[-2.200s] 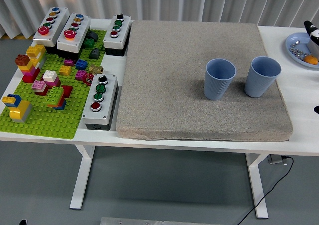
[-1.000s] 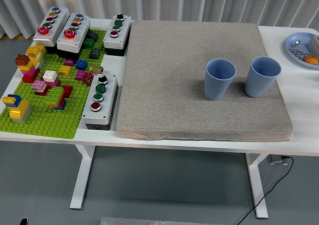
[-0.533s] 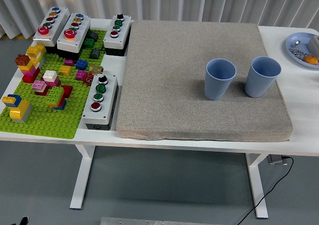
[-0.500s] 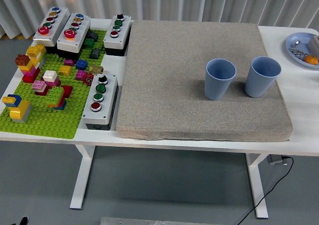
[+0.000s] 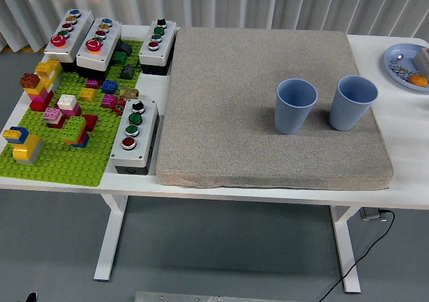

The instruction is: Pick cup pour cup place

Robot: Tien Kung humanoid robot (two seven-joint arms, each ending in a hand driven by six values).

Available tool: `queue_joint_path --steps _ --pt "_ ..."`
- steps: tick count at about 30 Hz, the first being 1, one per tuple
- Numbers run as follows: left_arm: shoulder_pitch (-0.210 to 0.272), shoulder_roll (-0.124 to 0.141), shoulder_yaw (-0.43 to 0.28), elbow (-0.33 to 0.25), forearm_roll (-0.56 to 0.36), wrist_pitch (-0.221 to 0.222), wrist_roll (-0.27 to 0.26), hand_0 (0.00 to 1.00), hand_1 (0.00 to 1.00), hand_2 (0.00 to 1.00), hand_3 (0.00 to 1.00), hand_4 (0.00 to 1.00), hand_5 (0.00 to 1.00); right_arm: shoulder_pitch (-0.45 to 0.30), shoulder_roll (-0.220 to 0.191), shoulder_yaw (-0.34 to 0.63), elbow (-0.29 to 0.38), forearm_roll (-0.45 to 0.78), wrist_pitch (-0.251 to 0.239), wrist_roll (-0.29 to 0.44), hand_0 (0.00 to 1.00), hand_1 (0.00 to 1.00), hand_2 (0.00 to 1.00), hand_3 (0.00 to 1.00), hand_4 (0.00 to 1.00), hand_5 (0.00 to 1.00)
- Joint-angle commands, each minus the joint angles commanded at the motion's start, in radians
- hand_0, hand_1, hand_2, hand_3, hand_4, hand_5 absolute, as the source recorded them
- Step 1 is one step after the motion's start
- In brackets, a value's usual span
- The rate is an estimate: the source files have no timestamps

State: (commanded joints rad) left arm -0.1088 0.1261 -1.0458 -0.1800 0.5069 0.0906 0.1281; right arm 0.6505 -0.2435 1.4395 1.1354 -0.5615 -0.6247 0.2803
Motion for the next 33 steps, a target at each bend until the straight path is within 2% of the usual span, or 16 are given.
queue_joint_path --steps 30,31,33 --pt "-0.001 0.000 -0.009 0.000 0.004 0.002 -0.002 0.707 0.662 0.732 0.667 0.456 0.964 0.000 -0.005 0.001 0.007 -0.019 0.014 -0.020 0.928 0.857 0.921 0.887 0.778 0.964" --pt "-0.001 0.000 -0.008 0.000 0.004 0.002 -0.002 0.708 0.662 0.732 0.667 0.456 0.963 0.000 -0.005 0.000 0.007 -0.021 0.013 -0.021 0.932 0.858 0.921 0.886 0.778 0.928" --pt "0.000 0.000 -0.008 0.000 0.003 0.002 -0.002 0.708 0.662 0.732 0.667 0.456 0.963 -0.001 -0.005 -0.002 0.007 -0.026 0.013 -0.026 0.932 0.858 0.921 0.886 0.778 0.928"
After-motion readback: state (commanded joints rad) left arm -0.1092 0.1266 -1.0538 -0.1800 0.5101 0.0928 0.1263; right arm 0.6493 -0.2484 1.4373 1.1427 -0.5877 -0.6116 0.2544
